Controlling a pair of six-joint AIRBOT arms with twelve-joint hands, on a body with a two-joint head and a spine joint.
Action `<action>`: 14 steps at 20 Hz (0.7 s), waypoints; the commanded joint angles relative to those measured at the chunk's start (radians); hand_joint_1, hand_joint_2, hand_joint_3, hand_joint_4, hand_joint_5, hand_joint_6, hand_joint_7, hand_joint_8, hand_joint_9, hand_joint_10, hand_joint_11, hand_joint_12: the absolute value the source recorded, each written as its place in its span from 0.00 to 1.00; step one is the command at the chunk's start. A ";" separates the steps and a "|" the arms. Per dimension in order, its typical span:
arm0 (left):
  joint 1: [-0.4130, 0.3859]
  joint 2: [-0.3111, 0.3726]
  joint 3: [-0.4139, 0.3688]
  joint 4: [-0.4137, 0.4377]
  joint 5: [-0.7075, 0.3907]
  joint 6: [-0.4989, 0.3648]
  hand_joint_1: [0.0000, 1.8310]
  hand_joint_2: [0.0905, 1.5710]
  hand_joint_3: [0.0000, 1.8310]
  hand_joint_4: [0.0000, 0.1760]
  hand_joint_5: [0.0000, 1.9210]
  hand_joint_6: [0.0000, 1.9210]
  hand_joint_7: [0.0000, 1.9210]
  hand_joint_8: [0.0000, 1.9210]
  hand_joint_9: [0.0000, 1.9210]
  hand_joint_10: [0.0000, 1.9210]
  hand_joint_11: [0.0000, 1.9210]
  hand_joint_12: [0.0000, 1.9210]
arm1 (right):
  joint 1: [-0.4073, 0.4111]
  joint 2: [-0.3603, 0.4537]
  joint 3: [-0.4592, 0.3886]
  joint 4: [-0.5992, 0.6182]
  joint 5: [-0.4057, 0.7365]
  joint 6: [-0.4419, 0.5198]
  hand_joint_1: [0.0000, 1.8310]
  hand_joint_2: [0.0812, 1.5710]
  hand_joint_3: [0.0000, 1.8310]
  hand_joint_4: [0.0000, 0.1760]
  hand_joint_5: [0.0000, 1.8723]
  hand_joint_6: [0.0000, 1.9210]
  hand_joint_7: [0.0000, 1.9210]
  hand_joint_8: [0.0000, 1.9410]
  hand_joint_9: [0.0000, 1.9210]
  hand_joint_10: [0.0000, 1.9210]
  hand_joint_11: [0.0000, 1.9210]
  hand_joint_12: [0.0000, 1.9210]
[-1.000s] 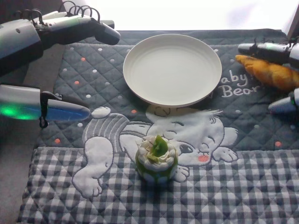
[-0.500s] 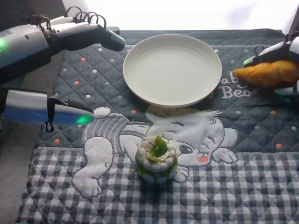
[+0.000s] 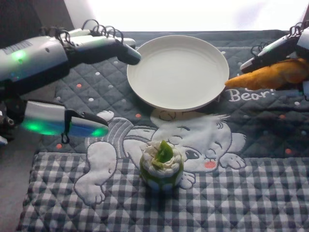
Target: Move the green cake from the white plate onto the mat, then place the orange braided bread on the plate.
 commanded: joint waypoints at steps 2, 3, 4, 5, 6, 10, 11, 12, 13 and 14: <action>-0.016 0.001 0.004 -0.032 -0.107 -0.009 0.43 0.64 0.00 0.00 0.05 0.31 0.11 0.00 0.09 0.01 0.00 0.23 | 0.090 0.009 0.002 0.007 0.113 0.004 0.88 0.71 0.00 0.00 0.38 0.47 0.54 0.01 0.44 0.54 0.42 0.82; -0.019 0.000 0.004 -0.026 -0.107 -0.013 0.43 0.64 0.00 0.00 0.05 0.31 0.11 0.00 0.09 0.01 0.00 0.23 | 0.120 0.004 0.002 -0.010 0.100 0.000 0.83 0.68 0.00 0.00 0.40 0.55 0.54 0.28 0.54 0.47 0.50 0.77; -0.026 -0.004 0.004 -0.016 -0.104 -0.017 0.43 0.64 0.00 0.00 0.05 0.31 0.11 0.00 0.09 0.01 0.00 0.23 | 0.163 -0.002 0.002 -0.031 0.073 -0.018 0.77 0.68 0.00 0.00 0.43 0.52 0.55 0.37 0.60 0.50 0.51 0.60; -0.035 -0.012 0.005 -0.004 -0.100 -0.018 0.43 0.64 0.00 0.00 0.05 0.31 0.11 0.00 0.09 0.01 0.00 0.23 | 0.200 -0.013 0.003 -0.044 0.039 -0.055 0.76 0.68 0.00 0.00 0.44 0.50 0.54 0.43 0.59 0.54 0.52 0.56; -0.038 -0.018 0.007 -0.002 -0.100 -0.018 0.43 0.64 0.00 0.00 0.05 0.31 0.11 0.00 0.09 0.01 0.00 0.23 | 0.212 -0.021 0.004 -0.045 0.026 -0.079 0.76 0.68 0.00 0.00 0.45 0.45 0.54 0.44 0.59 0.57 0.53 0.57; -0.089 -0.093 0.038 0.041 -0.105 -0.019 0.43 0.64 0.00 0.00 0.05 0.31 0.11 0.00 0.09 0.01 0.00 0.23 | 0.274 -0.049 0.013 -0.048 -0.033 -0.150 0.70 0.72 0.00 0.00 0.44 0.51 0.51 0.59 0.61 0.44 0.56 0.70; -0.099 -0.100 0.038 0.052 -0.105 -0.023 0.43 0.64 0.00 0.00 0.05 0.32 0.11 0.00 0.09 0.01 0.00 0.23 | 0.285 -0.070 0.029 -0.049 -0.042 -0.150 0.69 0.71 0.00 0.00 0.47 0.55 0.49 0.57 0.66 0.51 0.61 0.78; -0.103 -0.105 0.038 0.060 -0.109 -0.029 0.43 0.64 0.00 0.00 0.05 0.32 0.11 0.00 0.09 0.01 0.00 0.23 | 0.292 -0.098 0.048 -0.049 -0.051 -0.150 0.75 0.70 0.00 0.00 0.44 0.51 0.50 0.53 0.60 0.56 0.60 0.68; -0.103 -0.108 0.039 0.064 -0.112 -0.036 0.43 0.64 0.00 0.00 0.05 0.32 0.11 0.00 0.09 0.01 0.00 0.23 | 0.297 -0.129 0.074 -0.049 -0.059 -0.150 0.76 0.68 0.00 0.00 0.44 0.50 0.52 0.47 0.60 0.54 0.61 0.63; -0.103 -0.115 0.040 0.070 -0.114 -0.041 0.43 0.64 0.00 0.00 0.05 0.32 0.11 0.00 0.09 0.01 0.00 0.23 | 0.299 -0.165 0.104 -0.048 -0.070 -0.149 0.76 0.67 0.00 0.00 0.48 0.53 0.58 0.43 0.55 0.49 0.63 0.58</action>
